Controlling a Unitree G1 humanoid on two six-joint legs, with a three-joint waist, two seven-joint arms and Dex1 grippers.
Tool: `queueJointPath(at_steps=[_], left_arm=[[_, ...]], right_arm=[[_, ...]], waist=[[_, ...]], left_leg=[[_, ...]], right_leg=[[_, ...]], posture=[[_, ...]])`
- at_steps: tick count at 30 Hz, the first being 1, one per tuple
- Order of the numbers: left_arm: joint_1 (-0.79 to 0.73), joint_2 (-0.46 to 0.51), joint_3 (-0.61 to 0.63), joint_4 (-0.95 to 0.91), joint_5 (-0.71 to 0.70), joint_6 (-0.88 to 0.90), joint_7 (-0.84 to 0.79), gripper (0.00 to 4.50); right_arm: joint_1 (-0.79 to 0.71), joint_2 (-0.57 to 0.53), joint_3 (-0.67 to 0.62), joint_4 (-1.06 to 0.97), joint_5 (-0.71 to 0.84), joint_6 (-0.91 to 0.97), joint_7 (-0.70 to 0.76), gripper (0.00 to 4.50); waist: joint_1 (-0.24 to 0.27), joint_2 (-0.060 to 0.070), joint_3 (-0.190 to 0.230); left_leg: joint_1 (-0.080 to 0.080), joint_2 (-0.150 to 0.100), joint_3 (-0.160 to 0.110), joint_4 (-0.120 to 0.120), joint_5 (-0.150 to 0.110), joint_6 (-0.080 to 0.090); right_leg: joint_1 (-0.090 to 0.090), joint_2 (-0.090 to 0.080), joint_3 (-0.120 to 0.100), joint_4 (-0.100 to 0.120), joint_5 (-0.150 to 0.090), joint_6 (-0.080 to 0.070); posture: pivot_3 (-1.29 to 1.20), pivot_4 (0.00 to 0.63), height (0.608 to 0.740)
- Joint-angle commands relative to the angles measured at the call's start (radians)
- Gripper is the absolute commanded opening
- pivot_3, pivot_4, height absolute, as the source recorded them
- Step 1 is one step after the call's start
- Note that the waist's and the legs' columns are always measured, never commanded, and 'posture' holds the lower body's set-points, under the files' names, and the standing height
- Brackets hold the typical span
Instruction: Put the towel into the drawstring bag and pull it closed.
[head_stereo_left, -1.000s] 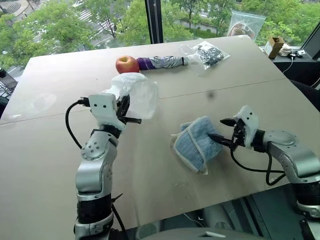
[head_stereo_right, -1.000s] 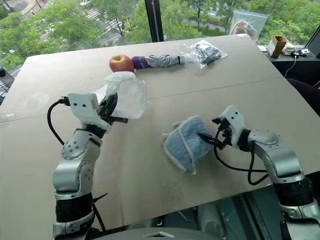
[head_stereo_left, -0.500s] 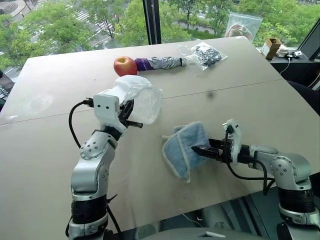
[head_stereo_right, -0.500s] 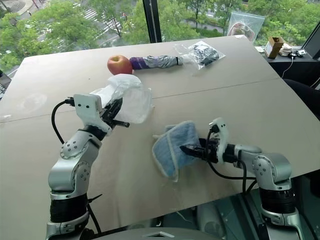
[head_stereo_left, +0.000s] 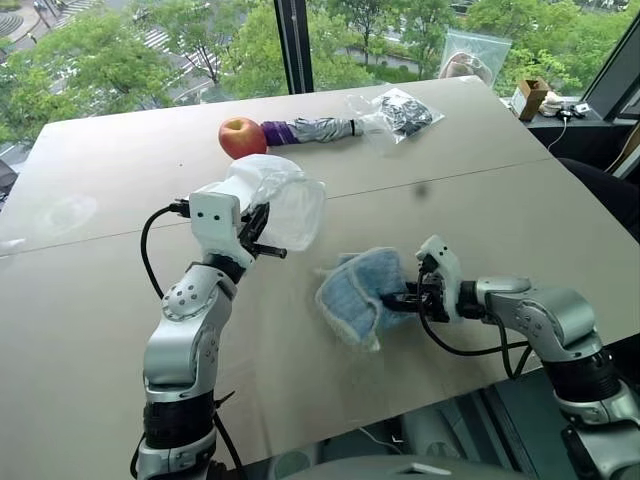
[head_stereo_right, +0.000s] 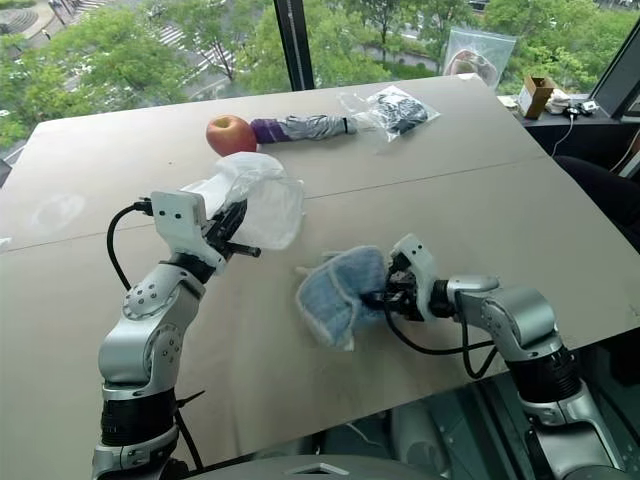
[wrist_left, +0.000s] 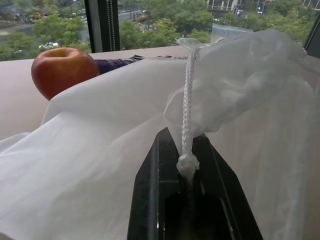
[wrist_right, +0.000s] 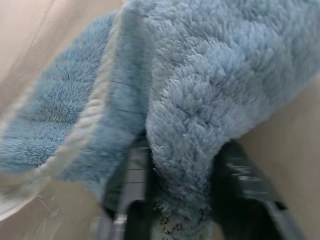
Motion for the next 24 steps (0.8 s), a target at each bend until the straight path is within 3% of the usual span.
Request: queueJointPath(at_steps=[1,8,13,19,24], left_arm=[[-0.004,-0.011,0.011,-0.011,-0.024,-0.013,0.002,0.0],[-0.007,-0.071,0.04,-0.008,-0.13,-0.013,-0.012,0.0],[-0.012,-0.022,0.013,0.021,-0.124,-0.029,-0.068,0.0],[-0.026,-0.012,0.013,0.011,-0.214,0.004,-0.138,0.0],[-0.031,-0.02,0.039,-0.015,-0.328,0.058,-0.145,0.0]], right_arm=[[0.04,0.047,-0.027,0.028,0.075,0.068,0.004,0.03],[-0.031,0.17,-0.281,0.03,0.294,0.108,0.006,0.03],[-0.146,0.303,-0.458,0.04,0.548,0.117,-0.098,0.03],[-0.196,0.352,-0.462,0.06,0.627,0.09,-0.203,0.03],[-0.159,0.276,-0.285,0.066,0.395,-0.028,-0.189,0.03]], waist=[[0.001,0.0,0.0],[0.004,0.003,0.002],[0.006,0.004,0.003],[0.011,0.006,0.005],[0.01,0.007,0.005]], left_leg=[[0.0,0.0,0.0,0.0,0.0,0.0],[-0.006,-0.002,-0.001,0.001,0.0,0.0],[-0.008,-0.003,0.0,0.001,0.0,0.0],[-0.014,-0.003,-0.004,0.001,0.0,0.0],[-0.017,-0.005,-0.003,0.001,0.0,0.0]], right_leg=[[0.0,0.0,0.0,0.0,0.0,0.0],[-0.004,-0.003,0.001,0.0,0.0,0.0],[-0.005,-0.003,0.0,0.0,0.0,0.0],[-0.009,-0.005,-0.004,-0.001,0.0,0.0],[-0.013,-0.007,-0.004,-0.001,0.0,0.0]], posture=[[0.0,0.15,0.74],[0.0,0.15,0.74],[0.0,0.15,0.74],[0.0,0.15,0.74],[0.0,0.15,0.74]])
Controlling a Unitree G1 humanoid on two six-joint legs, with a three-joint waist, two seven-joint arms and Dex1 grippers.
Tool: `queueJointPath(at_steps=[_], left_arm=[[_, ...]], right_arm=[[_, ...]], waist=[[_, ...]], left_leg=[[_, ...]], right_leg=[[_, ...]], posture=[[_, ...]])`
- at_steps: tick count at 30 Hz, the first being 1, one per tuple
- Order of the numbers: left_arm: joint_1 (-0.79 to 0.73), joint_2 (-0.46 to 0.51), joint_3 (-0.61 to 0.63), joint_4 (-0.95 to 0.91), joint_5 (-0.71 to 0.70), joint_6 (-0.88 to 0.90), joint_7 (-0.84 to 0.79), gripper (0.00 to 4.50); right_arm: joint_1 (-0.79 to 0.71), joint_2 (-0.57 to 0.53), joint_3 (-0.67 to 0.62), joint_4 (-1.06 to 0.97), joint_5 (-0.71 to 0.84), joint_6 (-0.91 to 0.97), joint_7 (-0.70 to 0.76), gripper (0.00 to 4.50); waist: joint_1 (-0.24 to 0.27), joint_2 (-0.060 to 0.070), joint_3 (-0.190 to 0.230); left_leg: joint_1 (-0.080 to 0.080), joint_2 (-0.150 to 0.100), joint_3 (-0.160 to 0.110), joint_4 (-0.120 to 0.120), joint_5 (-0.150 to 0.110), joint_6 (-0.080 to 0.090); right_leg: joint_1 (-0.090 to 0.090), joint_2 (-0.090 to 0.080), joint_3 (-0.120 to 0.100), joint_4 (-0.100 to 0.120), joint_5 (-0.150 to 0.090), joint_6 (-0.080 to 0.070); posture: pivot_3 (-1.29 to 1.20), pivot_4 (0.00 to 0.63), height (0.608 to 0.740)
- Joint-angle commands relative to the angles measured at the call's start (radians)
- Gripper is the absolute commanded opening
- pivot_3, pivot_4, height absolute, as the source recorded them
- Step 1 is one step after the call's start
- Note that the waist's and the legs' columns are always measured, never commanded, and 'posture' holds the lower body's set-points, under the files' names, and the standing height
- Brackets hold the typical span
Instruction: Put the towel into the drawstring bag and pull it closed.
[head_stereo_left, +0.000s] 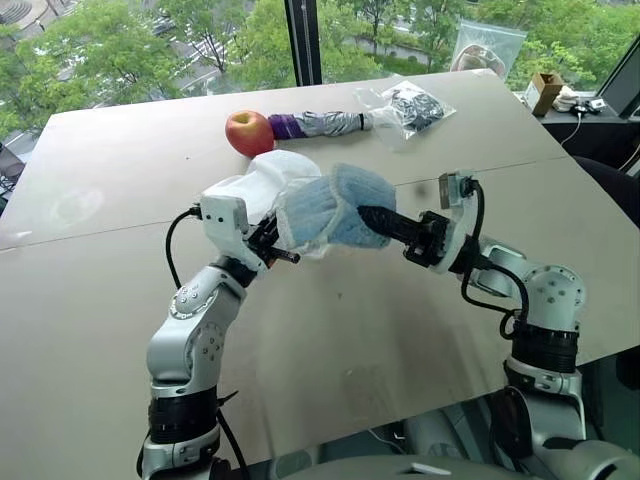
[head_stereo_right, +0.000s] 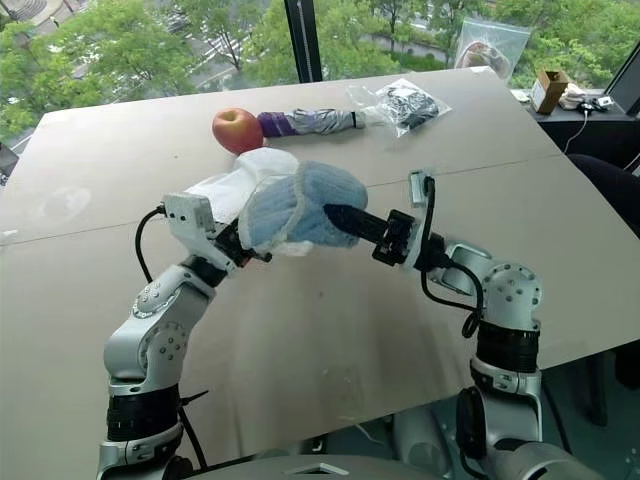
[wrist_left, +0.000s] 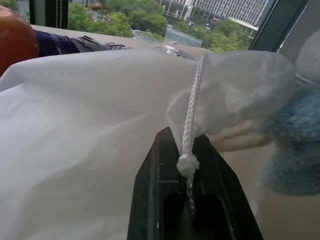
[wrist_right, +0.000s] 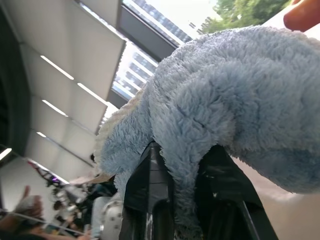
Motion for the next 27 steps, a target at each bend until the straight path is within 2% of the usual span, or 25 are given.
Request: queueJointPath(at_steps=[1,4,9,12,18,27], left_arm=[[-0.022,-0.001,0.029,-0.063,-0.09,0.03,0.001,0.0],[-0.035,0.01,0.028,-0.057,-0.1,0.043,0.011,0.0],[-0.052,0.004,0.001,-0.058,-0.113,0.059,0.019,0.0],[-0.049,0.002,-0.025,-0.073,-0.128,0.073,0.009,0.0],[-0.015,0.019,-0.08,-0.097,-0.139,0.093,-0.026,0.0],[-0.014,-0.008,-0.124,-0.106,-0.154,0.091,-0.041,0.0]], right_arm=[[0.035,-0.08,0.154,-0.021,-0.166,-0.103,0.049,0.03],[0.072,-0.143,0.238,-0.044,-0.218,-0.13,0.105,0.03],[0.065,-0.121,0.245,-0.043,-0.212,-0.137,0.097,0.03],[0.046,-0.067,0.23,-0.019,-0.219,-0.15,0.045,0.03],[-0.027,0.109,0.119,0.05,-0.171,-0.156,-0.127,0.03],[-0.064,0.174,0.178,0.101,-0.224,-0.164,-0.154,0.03]], waist=[[0.001,0.0,0.0],[0.002,0.0,0.0],[-0.002,0.0,0.0],[-0.002,0.0,0.0],[-0.003,0.001,0.0],[-0.001,0.001,0.001]], left_leg=[[0.0,0.0,0.0,0.0,0.0,0.0],[0.0,0.0,-0.001,0.0,0.0,0.0],[0.0,0.0,0.0,0.0,0.0,0.0],[0.0,0.0,0.0,0.0,0.0,0.0],[0.0,0.0,-0.001,0.0,0.0,0.0],[-0.001,0.0,-0.001,0.0,0.0,0.0]], right_leg=[[0.0,0.0,0.0,0.0,0.0,0.0],[0.0,0.0,-0.001,0.0,0.0,0.0],[0.0,0.0,0.0,0.0,0.0,0.0],[0.0,0.001,0.0,0.0,0.0,0.0],[-0.001,0.001,0.0,0.001,0.0,0.0],[-0.001,0.0,0.0,0.0,0.0,0.0]], posture=[[0.0,0.15,0.74],[0.0,0.15,0.74],[0.0,0.15,0.74],[0.0,0.15,0.74],[0.0,0.15,0.74],[0.0,0.15,0.74]])
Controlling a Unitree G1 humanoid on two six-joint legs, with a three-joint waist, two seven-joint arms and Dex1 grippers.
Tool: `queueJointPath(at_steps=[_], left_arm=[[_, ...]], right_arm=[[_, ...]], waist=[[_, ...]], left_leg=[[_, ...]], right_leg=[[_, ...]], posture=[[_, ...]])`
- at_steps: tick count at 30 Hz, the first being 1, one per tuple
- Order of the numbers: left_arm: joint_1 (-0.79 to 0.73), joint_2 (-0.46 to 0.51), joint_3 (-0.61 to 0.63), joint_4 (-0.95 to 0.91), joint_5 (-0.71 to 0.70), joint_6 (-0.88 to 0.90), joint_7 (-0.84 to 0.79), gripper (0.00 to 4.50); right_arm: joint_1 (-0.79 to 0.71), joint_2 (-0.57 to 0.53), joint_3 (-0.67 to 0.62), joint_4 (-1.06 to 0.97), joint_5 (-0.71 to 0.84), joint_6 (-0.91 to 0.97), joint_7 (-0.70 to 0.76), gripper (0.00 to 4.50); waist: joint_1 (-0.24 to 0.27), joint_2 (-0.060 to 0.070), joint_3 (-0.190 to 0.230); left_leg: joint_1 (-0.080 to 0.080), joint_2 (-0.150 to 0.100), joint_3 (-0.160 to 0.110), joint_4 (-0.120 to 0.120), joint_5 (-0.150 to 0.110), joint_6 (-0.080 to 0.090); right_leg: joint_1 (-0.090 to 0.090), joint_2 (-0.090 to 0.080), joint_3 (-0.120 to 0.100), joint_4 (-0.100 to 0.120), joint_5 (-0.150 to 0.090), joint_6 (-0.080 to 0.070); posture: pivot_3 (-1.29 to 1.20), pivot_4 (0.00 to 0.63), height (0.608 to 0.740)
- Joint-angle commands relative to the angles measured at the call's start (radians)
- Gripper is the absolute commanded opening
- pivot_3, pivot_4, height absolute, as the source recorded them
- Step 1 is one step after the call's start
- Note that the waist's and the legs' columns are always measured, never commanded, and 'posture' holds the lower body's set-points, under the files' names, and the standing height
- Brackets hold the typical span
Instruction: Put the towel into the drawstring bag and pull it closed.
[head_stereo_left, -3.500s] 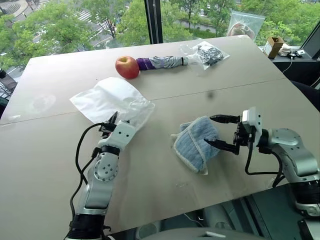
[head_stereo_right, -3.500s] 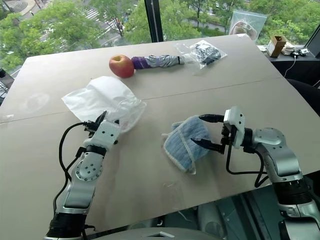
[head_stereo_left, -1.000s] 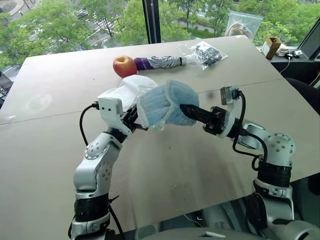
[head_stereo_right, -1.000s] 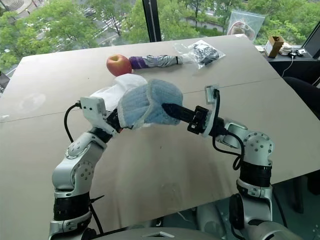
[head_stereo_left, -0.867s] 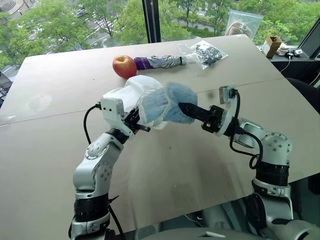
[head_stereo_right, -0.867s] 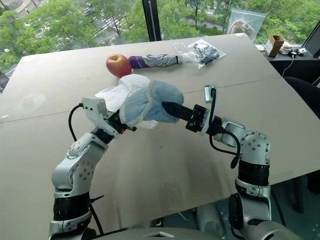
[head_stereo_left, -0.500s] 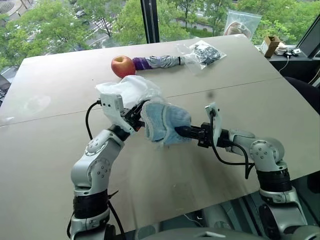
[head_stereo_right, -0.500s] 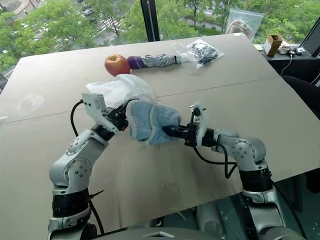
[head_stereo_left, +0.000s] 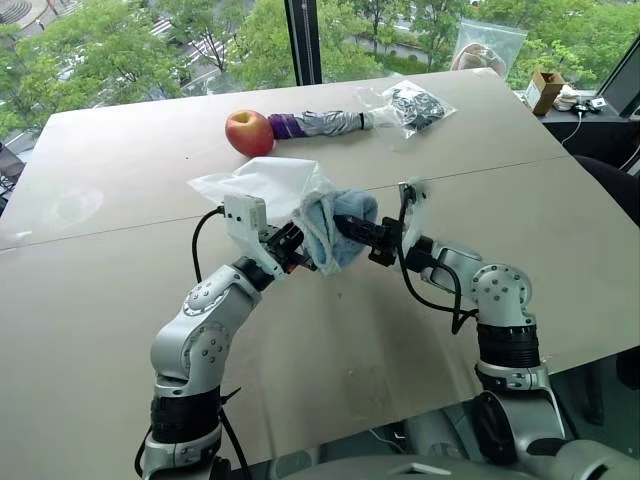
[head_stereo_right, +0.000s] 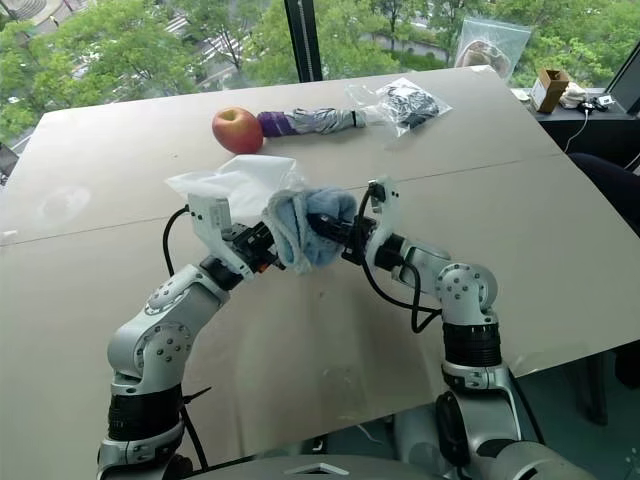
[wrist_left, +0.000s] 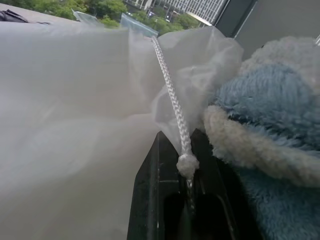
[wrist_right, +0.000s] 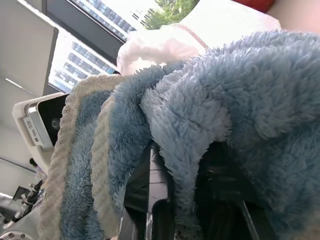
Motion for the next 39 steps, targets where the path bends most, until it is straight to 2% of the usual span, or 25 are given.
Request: queueJointPath(at_steps=[1,5,9,11,16,20,32,35,39], left_arm=[[-0.006,-0.015,-0.061,-0.059,-0.032,0.001,-0.033,0.0],[-0.009,-0.023,-0.059,-0.076,-0.052,0.01,-0.033,0.0],[-0.004,-0.024,-0.064,-0.085,-0.063,0.015,-0.033,0.0],[0.001,-0.028,-0.071,-0.088,-0.072,0.017,-0.032,0.0],[0.021,-0.032,-0.091,-0.102,-0.074,0.012,-0.025,0.0],[0.029,-0.03,-0.1,-0.108,-0.077,0.011,-0.025,0.0],[0.011,-0.017,-0.111,-0.122,-0.078,0.01,-0.017,0.0],[-0.023,-0.006,-0.069,-0.104,-0.08,0.0,0.003,0.0],[-0.093,0.016,0.031,-0.059,-0.12,-0.016,0.008,0.0]], right_arm=[[-0.05,0.036,0.044,0.027,-0.038,-0.034,-0.018,0.03],[-0.055,0.012,0.097,0.081,-0.139,-0.069,-0.009,0.03],[-0.049,-0.001,0.116,0.057,-0.088,-0.009,0.078,0.03],[-0.059,0.029,0.091,0.067,-0.071,-0.014,0.071,0.03],[-0.153,0.19,-0.143,0.163,0.099,-0.041,-0.065,0.03],[-0.227,0.234,-0.27,0.252,0.262,-0.086,-0.209,0.03],[-0.253,0.22,-0.3,0.287,0.546,-0.193,-0.432,0.03],[-0.201,0.112,-0.174,0.208,0.409,-0.168,-0.363,0.03],[-0.114,-0.108,0.027,0.083,0.139,-0.194,-0.156,0.03]], waist=[[-0.002,0.0,0.0],[-0.004,0.0,0.0],[-0.002,0.001,0.0],[-0.003,0.001,0.0],[-0.004,0.002,0.001],[0.003,0.003,0.002],[-0.008,0.005,0.003],[-0.01,0.006,0.004],[-0.004,0.007,0.004]], left_leg=[[0.0,0.0,0.0,0.0,0.0,0.0],[0.001,0.0,0.0,0.0,0.0,0.0],[-0.001,0.0,0.0,0.0,0.0,0.0],[-0.001,0.0,0.0,0.0,0.0,0.0],[0.0,0.001,-0.001,0.0,0.0,0.0],[-0.001,-0.001,0.0,0.001,0.0,0.0],[-0.001,0.001,0.001,0.0,0.0,0.0],[-0.001,0.001,0.001,0.0,0.0,0.0],[-0.001,0.001,0.0,0.0,0.0,0.0]], right_leg=[[0.0,0.0,0.0,0.0,0.0,0.0],[0.0,0.0,0.0,0.001,0.0,0.0],[0.0,0.0,0.0,0.0,0.0,0.0],[0.0,0.0,0.0,0.0,0.0,0.0],[0.0,0.001,0.0,0.001,0.0,0.0],[0.0,0.0,0.0,0.001,0.0,0.0],[-0.001,0.001,0.001,0.0,0.0,0.0],[-0.001,0.001,0.001,0.001,0.0,0.0],[-0.001,0.001,0.0,0.0,0.0,0.0]], posture=[[0.0,0.15,0.74],[0.0,0.15,0.74],[0.0,0.15,0.74],[0.0,0.15,0.74],[0.0,0.15,0.74],[0.0,0.15,0.74],[0.0,0.15,0.74],[0.0,0.15,0.74],[0.0,0.15,0.74]])
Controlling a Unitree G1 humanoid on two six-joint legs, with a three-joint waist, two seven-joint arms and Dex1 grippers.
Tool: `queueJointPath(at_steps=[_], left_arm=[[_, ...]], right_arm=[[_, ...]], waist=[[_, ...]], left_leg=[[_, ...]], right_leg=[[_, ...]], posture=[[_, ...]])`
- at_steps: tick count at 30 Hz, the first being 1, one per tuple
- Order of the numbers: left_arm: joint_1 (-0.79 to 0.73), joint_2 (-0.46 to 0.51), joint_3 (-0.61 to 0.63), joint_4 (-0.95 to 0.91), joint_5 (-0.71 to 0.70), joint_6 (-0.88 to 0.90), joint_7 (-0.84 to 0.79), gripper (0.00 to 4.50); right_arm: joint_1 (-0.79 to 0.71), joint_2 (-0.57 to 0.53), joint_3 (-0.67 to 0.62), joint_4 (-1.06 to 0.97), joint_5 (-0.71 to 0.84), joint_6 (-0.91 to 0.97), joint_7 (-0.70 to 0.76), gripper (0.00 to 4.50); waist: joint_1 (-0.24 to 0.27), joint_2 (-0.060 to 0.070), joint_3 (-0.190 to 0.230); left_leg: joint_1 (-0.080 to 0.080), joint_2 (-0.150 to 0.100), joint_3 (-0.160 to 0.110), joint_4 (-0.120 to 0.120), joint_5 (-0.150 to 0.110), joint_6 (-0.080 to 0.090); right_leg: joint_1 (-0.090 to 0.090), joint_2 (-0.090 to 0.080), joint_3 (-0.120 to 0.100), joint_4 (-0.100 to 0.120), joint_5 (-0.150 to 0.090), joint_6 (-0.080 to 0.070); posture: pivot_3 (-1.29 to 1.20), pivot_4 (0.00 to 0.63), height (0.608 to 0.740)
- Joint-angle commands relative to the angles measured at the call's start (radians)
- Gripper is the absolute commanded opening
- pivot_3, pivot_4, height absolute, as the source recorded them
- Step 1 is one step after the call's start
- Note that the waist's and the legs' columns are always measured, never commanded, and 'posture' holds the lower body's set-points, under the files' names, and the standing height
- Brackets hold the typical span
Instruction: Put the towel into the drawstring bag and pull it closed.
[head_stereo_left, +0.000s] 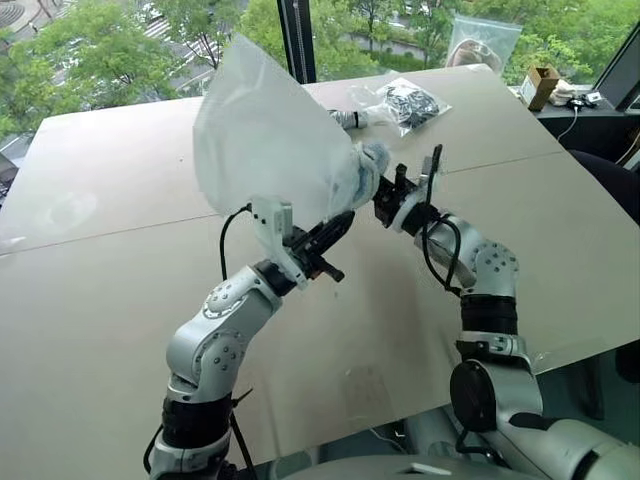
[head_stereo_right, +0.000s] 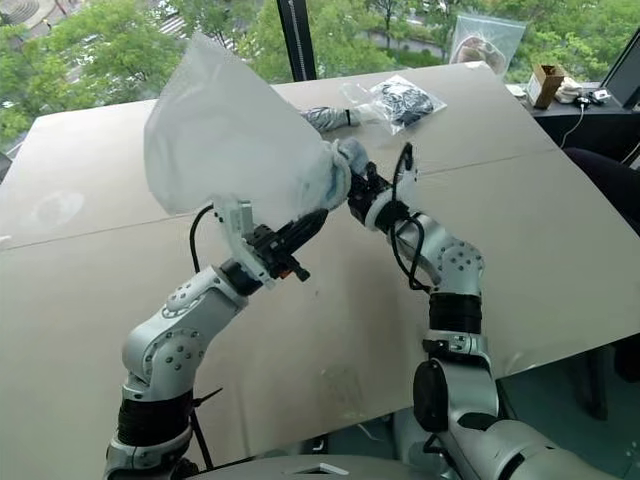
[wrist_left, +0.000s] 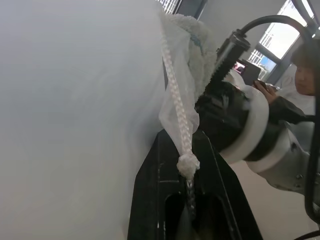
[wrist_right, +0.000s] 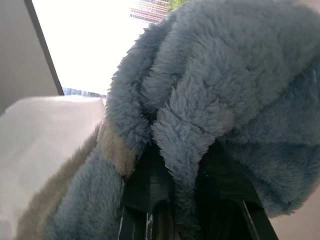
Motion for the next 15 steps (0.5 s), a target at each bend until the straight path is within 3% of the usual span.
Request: queueJointPath(at_steps=[1,6,11,15], left_arm=[[-0.046,0.033,0.104,0.017,-0.054,-0.025,-0.007,0.0],[-0.075,0.105,0.158,0.066,-0.06,-0.03,-0.05,0.0],[-0.097,0.141,0.148,0.114,-0.016,-0.047,-0.068,0.0],[-0.106,0.208,0.077,0.146,0.104,-0.086,-0.108,0.0]], right_arm=[[0.052,-0.153,0.123,-0.105,-0.207,-0.071,0.188,0.03],[0.087,-0.328,0.182,-0.139,-0.381,-0.225,0.429,0.03],[0.085,-0.399,0.177,-0.17,-0.427,-0.256,0.571,0.03],[0.091,-0.467,0.202,-0.203,-0.486,-0.3,0.704,0.03]], waist=[[0.005,0.0,0.0],[0.004,0.0,0.0],[-0.001,0.0,0.0],[0.001,0.0,0.0]], left_leg=[[0.0,0.0,0.0,0.0,0.0,0.0],[-0.001,-0.002,0.002,0.001,0.0,0.0],[0.0,0.0,0.001,0.0,0.0,0.0],[0.0,0.0,0.0,0.0,0.0,0.0]], right_leg=[[0.0,0.0,0.0,0.0,0.0,0.0],[0.0,-0.002,0.001,-0.002,0.0,0.0],[0.0,0.0,0.001,-0.001,0.0,0.0],[0.0,0.0,0.001,-0.001,0.0,0.0]], posture=[[0.0,0.15,0.74],[0.0,0.15,0.74],[0.0,0.15,0.74],[0.0,0.15,0.74]])
